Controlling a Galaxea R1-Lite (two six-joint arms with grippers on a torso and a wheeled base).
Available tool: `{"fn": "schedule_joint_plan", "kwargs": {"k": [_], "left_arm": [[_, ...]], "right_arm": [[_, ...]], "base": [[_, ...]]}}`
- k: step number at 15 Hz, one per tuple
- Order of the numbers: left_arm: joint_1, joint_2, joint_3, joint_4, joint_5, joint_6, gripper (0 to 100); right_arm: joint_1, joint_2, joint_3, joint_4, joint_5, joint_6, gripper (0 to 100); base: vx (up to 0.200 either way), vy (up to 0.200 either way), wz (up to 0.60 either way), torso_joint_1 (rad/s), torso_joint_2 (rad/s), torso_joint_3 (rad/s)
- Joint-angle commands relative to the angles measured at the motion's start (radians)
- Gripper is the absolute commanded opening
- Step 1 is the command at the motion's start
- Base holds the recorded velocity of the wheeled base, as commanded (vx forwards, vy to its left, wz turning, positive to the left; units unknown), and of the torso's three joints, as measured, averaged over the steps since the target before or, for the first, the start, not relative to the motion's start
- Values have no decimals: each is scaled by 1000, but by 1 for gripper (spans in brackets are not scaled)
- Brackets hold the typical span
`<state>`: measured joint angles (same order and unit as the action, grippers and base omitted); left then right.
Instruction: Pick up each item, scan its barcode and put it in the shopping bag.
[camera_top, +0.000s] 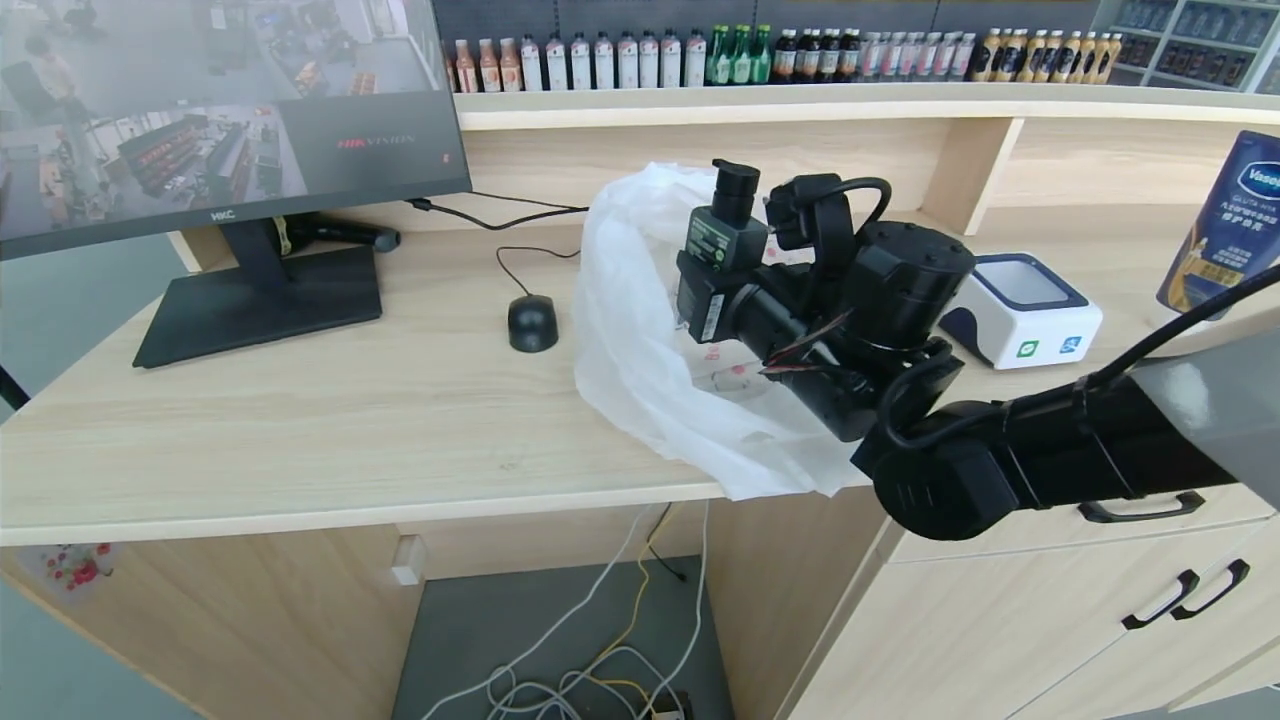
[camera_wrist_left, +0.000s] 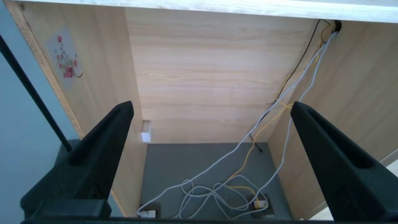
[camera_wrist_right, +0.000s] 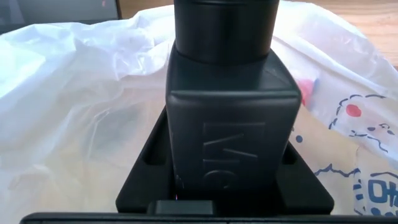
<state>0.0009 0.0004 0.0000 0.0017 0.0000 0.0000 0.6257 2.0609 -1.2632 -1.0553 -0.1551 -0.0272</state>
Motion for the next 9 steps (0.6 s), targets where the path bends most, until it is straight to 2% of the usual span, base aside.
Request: {"fn": "schedule_joint_plan", "kwargs": {"k": [1,9], "left_arm": [[1,0,0,0,0,0,100],[-1,0,0,0,0,0,100]], "right_arm": [[0,7,-48,37,0,0,0],[-1,53,-15,38,-1,1,0]], "base": [[0,0,0,0,0,0],[0,0,0,0,0,0]]}}
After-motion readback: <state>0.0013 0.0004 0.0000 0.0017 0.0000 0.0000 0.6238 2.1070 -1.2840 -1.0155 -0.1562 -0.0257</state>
